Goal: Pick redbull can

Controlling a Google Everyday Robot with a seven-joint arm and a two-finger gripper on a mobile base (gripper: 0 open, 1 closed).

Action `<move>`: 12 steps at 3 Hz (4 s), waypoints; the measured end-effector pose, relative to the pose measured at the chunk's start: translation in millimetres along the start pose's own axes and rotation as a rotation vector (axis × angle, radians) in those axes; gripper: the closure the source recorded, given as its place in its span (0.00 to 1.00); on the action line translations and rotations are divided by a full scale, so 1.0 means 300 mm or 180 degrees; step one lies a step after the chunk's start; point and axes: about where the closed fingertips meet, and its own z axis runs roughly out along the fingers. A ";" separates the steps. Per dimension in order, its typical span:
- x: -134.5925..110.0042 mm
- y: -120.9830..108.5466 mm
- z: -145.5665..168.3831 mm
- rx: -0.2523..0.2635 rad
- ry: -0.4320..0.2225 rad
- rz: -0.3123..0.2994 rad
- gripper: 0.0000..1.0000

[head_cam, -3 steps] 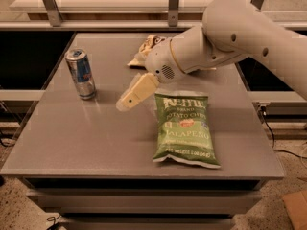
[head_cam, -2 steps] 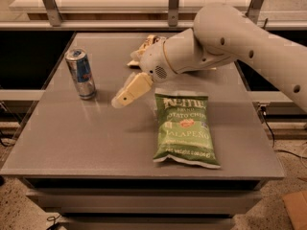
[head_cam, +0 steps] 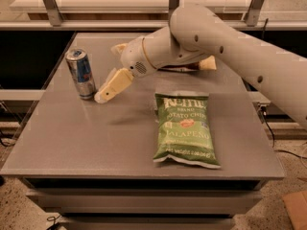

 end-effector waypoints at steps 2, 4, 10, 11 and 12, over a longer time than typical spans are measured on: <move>-0.034 -0.021 0.103 -0.0189 -0.0107 -0.0106 0.18; -0.052 -0.026 0.129 -0.0275 -0.0113 -0.0166 0.64; -0.178 -0.092 -0.036 -0.0088 -0.0435 -0.0346 1.00; -0.185 -0.098 -0.041 -0.0142 -0.0484 -0.0335 1.00; -0.188 -0.094 -0.033 -0.0155 -0.0484 -0.0340 0.82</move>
Offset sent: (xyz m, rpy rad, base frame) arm 0.0158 0.0414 -0.0065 0.0393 -0.0049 0.0976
